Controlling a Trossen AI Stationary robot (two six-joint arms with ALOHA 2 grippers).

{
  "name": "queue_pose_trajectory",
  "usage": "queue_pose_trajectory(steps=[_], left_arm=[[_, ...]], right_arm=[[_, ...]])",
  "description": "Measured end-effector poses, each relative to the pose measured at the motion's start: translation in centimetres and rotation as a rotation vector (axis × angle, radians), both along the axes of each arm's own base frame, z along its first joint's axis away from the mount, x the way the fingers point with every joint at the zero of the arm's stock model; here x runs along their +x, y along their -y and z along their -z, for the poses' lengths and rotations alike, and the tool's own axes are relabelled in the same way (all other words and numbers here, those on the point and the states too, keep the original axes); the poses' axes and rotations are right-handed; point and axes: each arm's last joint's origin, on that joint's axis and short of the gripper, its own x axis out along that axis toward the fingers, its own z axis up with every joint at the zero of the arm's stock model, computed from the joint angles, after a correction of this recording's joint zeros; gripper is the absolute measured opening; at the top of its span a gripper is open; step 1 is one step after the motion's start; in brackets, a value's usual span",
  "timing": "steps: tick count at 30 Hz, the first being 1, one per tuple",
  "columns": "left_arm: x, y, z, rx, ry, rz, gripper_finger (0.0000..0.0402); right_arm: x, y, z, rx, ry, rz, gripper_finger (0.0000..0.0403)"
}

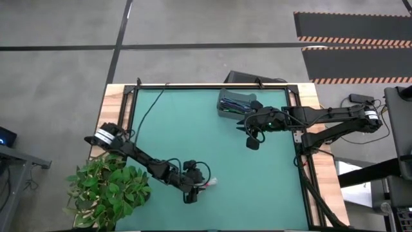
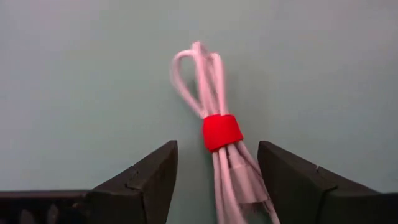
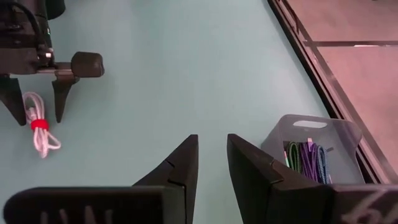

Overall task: Pick and place USB-C Cables
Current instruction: Put the white cable into the black bin

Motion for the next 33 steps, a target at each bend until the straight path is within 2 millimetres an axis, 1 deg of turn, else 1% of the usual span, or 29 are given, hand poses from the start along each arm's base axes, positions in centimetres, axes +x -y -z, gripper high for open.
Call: queue_pose_trajectory(steps=[2, 5, 11, 14, 18, 21, 25, 30, 33], left_arm=[[-0.1, 0.0, 0.2, -0.003, 0.000, -0.004, 0.0196], [-0.2, -0.1, 0.3, 0.001, -0.005, -0.007, 0.0165], [-0.3, -0.3, 0.3, 0.015, -0.028, -0.007, 0.0069], [-0.4, -0.8, 0.1, 0.054, -0.035, -0.001, 0.0023], [-0.6, -2.1, -0.8, 0.151, -0.021, 0.010, 0.0021], [-0.6, -3.2, -2.7, 0.216, 0.042, 0.030, 0.0028], [-0.9, -5.3, -5.3, 0.304, 0.121, 0.063, 0.0022], [-1.7, -8.5, -8.3, 0.406, 0.326, 0.041, 0.0020], [-2.5, -9.9, -9.2, 0.435, 0.461, -0.003, 0.0020]], right_arm=[[0.0, 0.0, 0.0, 0.000, 0.000, 0.000, 0.0073], [0.0, 0.0, 0.0, 0.001, 0.000, 0.001, 0.0069], [0.0, 0.0, 0.0, 0.001, 0.000, 0.001, 0.0072], [0.0, 0.0, 0.1, -0.005, 0.000, -0.004, 0.0074], [0.3, 0.0, 1.2, -0.028, 0.033, -0.023, 0.0073], [0.5, 0.0, 2.4, -0.066, 0.059, -0.050, 0.0069], [0.7, 0.0, 3.5, -0.107, 0.095, -0.077, 0.0070], [1.0, 0.0, 4.3, -0.142, 0.198, -0.115, 0.0080], [1.2, 0.0, 4.5, -0.092, 0.286, -0.175, 0.0093]])
